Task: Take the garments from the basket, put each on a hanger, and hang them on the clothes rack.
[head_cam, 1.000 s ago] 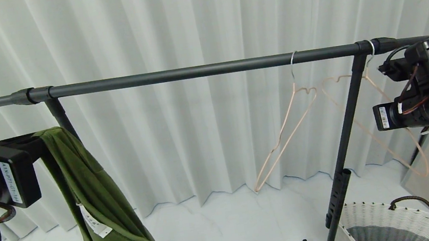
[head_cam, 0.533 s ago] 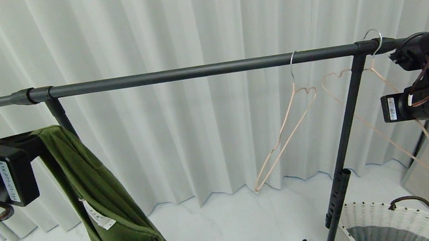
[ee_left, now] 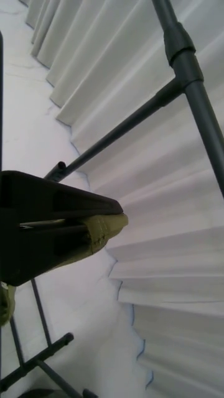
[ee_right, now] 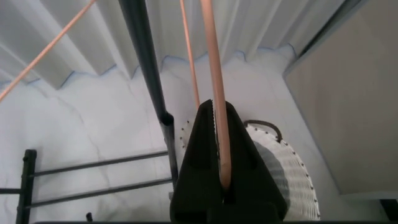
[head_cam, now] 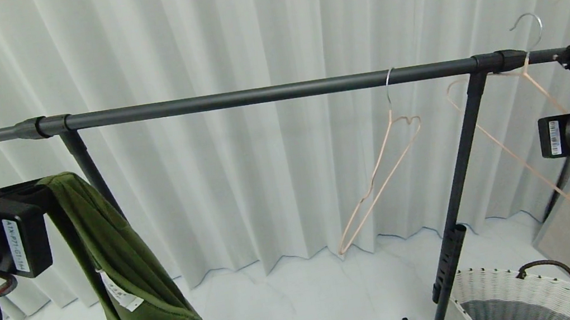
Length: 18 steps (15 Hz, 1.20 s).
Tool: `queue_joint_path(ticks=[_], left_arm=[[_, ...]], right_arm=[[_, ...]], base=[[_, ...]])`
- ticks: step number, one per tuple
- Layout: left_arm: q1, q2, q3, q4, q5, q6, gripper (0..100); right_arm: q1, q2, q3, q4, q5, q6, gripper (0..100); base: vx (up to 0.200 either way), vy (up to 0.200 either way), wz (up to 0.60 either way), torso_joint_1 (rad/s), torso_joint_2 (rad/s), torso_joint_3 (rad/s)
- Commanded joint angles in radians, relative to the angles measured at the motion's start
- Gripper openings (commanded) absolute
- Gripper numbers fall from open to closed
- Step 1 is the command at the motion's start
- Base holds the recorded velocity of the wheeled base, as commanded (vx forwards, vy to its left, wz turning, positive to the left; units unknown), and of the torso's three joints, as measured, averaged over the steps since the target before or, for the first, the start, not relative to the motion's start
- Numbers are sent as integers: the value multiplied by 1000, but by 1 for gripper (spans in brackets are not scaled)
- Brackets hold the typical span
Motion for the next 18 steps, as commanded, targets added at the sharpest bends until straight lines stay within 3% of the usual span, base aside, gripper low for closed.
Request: queue_joint_path(ticks=[1, 5, 9, 13, 15, 18], left_arm=[[1, 5, 9, -2, 0, -1, 0], [1, 4, 21, -2, 0, -1, 0], [1, -10, 50, -2, 0, 1, 0], [-2, -13, 52, -2, 0, 1, 0], [-5, -12, 52, -2, -1, 15, 0], [-5, 2, 46, -2, 17, 36, 0]], right_arm=[[11, -114, 77, 0, -5, -3, 0], [11, -265, 219, 3, -2, -38, 0], [11, -433, 412, -2, 7, -143, 0], [13, -478, 447, 0, 7, -161, 0], [64, -475, 426, -3, 10, -161, 0], [258, -467, 390, -5, 14, -150, 0]], base=[[-200, 0, 0, 12, -7, -2], [-200, 0, 0, -1, 8, 8], [-200, 0, 0, 1, 1, 5], [-150, 0, 0, 1, 3, 3], [0, 0, 0, 0, 0, 0], [0, 0, 0, 0, 0, 0]])
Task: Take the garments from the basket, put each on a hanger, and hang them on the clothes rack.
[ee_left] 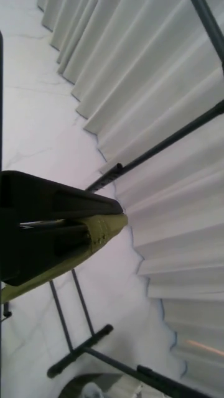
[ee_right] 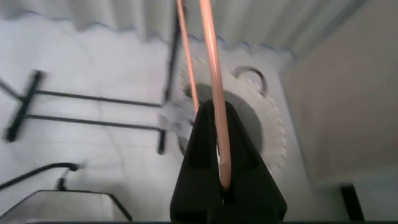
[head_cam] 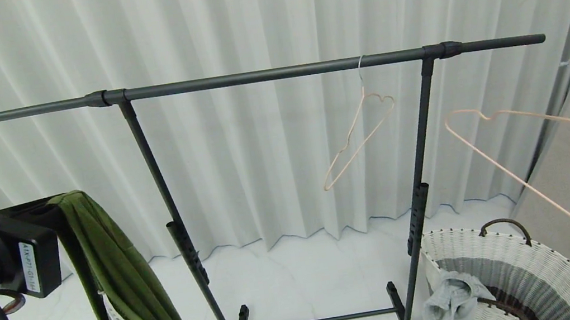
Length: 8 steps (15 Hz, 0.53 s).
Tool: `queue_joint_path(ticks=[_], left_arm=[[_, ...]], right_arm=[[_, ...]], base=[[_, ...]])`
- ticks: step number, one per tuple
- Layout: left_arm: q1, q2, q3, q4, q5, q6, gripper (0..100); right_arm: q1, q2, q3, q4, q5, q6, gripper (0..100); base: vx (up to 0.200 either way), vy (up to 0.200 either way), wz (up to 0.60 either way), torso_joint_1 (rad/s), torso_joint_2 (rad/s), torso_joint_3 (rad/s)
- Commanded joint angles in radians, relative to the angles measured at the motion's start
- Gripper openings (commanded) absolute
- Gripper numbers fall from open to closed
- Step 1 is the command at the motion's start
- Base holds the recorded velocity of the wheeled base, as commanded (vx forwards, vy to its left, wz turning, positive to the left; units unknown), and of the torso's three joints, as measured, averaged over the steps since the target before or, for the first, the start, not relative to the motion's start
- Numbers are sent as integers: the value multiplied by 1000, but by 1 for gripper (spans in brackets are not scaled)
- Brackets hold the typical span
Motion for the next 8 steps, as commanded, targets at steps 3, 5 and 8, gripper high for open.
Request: queue_joint_path(ticks=[3, 5, 8], left_arm=[[-22, 57, -30, 0, 91, -9, 0], [-43, 88, -60, 0, 121, -25, 0], [-76, 141, -119, 0, 122, -52, 0]], right_arm=[[313, 72, -88, -5, 4, 62, 0], [448, 127, -142, -5, 4, 139, 0], [635, 182, -185, -7, 5, 236, 0]], base=[[0, 0, 0, 0, 0, 0], [0, 0, 0, 0, 0, 0], [0, 0, 0, 0, 0, 0]])
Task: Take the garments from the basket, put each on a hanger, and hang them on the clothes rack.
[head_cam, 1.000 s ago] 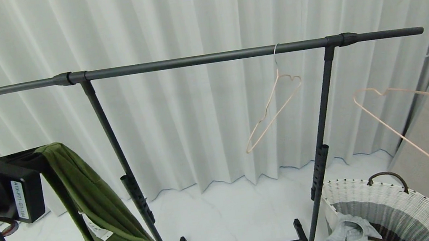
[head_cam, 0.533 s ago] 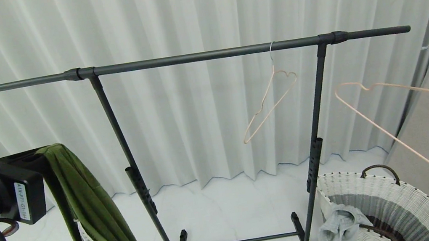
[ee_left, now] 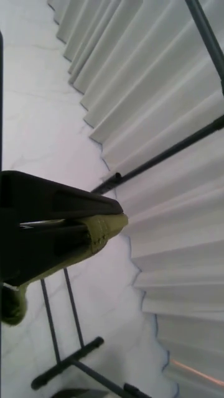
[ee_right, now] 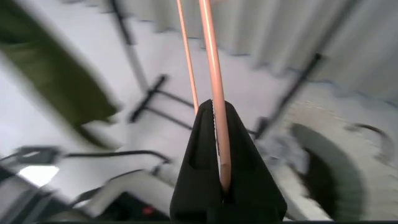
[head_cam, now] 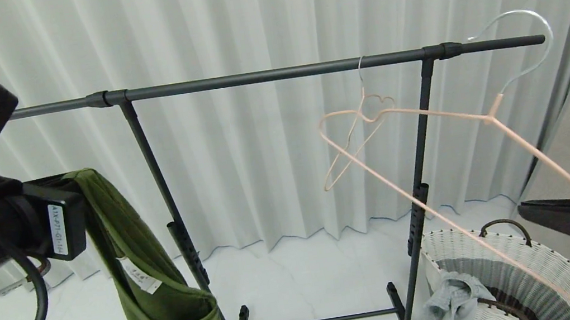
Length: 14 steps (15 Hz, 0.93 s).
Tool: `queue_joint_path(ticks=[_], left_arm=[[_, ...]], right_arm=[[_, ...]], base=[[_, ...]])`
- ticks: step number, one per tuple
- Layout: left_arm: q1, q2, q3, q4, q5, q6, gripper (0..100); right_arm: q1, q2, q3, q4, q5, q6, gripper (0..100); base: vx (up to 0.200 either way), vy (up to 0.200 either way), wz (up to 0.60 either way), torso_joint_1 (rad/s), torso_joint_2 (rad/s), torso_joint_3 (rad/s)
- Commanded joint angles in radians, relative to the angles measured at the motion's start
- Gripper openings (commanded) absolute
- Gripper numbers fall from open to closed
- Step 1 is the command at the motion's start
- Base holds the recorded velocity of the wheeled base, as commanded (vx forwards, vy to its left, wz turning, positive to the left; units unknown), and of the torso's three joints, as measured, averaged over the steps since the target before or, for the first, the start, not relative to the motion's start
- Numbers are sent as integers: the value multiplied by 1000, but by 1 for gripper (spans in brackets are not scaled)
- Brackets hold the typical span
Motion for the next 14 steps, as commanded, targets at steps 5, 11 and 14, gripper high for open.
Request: queue_joint_path(ticks=[5, 11, 14], left_arm=[[-40, 220, -198, 3, 6, -135, 0], [-46, 355, -330, 11, 35, -271, 0], [-46, 359, -330, 11, 35, -274, 0]], right_arm=[[226, 116, -41, -62, 26, 78, 0], [236, 162, -84, -105, 78, 70, 0], [246, 164, -92, -103, 92, 70, 0]], base=[[0, 0, 0, 0, 0, 0], [0, 0, 0, 0, 0, 0], [0, 0, 0, 0, 0, 0]])
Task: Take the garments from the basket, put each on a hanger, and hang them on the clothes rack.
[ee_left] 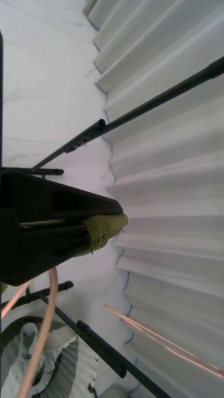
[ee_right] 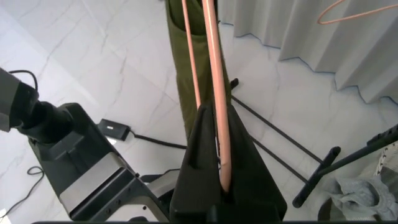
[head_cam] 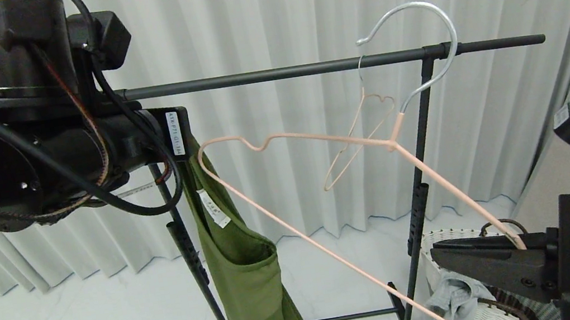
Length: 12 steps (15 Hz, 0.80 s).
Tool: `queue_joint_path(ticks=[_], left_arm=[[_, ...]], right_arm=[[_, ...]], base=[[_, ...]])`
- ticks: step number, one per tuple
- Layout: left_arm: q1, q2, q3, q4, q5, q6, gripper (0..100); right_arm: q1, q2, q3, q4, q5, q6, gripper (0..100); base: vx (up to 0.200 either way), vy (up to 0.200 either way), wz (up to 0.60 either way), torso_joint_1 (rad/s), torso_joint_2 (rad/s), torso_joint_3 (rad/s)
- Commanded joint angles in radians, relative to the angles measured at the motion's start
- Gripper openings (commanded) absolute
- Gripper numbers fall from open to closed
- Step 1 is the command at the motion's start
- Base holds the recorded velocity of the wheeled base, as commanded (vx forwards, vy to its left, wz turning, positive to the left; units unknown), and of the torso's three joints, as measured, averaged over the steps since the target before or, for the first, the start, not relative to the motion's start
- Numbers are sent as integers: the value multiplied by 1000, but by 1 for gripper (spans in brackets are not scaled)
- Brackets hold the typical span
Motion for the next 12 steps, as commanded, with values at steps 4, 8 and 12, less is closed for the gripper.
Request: queue_joint_path(ticks=[4, 8, 12], left_arm=[[4, 22, -15, 25, 30, -1, 0], [4, 28, -35, 33, 30, -1, 0], [-4, 19, -35, 48, 30, -1, 0]], right_arm=[[27, -2, -1, 5, -1, 2, 0], [32, 20, 3, 6, 1, 3, 0], [26, 72, -1, -5, -2, 8, 0]], base=[[0, 0, 0, 0, 0, 0], [0, 0, 0, 0, 0, 0], [0, 0, 0, 0, 0, 0]])
